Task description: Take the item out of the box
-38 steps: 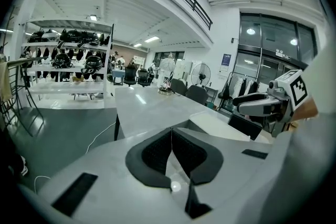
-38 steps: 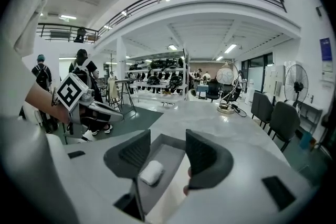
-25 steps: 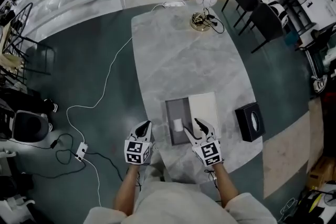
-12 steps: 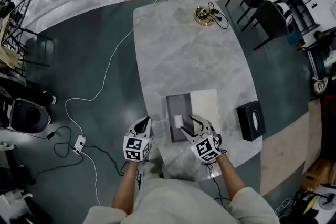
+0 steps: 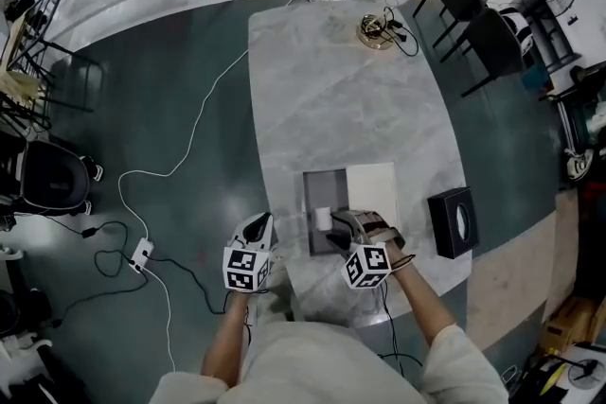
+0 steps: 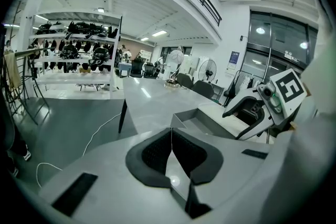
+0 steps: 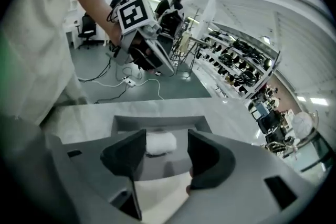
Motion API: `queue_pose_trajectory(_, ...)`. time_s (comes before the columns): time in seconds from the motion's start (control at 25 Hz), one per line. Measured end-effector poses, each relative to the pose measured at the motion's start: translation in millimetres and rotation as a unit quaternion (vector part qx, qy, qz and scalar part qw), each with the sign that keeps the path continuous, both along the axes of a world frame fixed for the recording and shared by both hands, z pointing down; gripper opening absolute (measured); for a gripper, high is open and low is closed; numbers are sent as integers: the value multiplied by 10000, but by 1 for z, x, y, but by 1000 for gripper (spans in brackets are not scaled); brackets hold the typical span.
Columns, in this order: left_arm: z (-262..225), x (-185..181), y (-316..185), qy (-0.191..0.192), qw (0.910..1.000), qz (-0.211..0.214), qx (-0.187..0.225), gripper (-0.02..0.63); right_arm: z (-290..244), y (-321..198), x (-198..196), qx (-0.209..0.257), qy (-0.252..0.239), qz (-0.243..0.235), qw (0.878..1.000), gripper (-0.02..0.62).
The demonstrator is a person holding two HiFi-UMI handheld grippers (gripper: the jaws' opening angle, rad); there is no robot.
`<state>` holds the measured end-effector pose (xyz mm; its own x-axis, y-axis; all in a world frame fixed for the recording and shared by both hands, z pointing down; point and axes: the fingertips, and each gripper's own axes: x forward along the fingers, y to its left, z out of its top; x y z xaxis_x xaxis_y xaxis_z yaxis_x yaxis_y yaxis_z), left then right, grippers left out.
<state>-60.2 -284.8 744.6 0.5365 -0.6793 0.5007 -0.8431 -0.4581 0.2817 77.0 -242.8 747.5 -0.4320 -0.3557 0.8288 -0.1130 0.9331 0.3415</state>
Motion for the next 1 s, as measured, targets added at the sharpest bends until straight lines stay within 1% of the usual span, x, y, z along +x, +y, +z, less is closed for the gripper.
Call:
queue_pose_trajectory(0.2,0,-2,1,-8,10000,-21,-11,15,10,6,-3,47,436,-591,9973,258)
queue_pose_trajectory(0.32,-2,-3,0,16,10000,-37,11,15,16,7,-4,90,620,-856,9944,287)
queue_pose_trajectory(0.52,-1,-5,3,12,10000,-24,16,15,27,7,-4,-121,768,-853,9933,330)
queue_pose_trajectory(0.72,2,-5,6,33,10000,-25,-19,15,41,-2,-6,-208,1097,-903,9896,345)
queue_pose_trajectory(1.0,2,-4,6,62,10000,-10,-16,15,57,-9,-13,-358,1370,-996,9849,365)
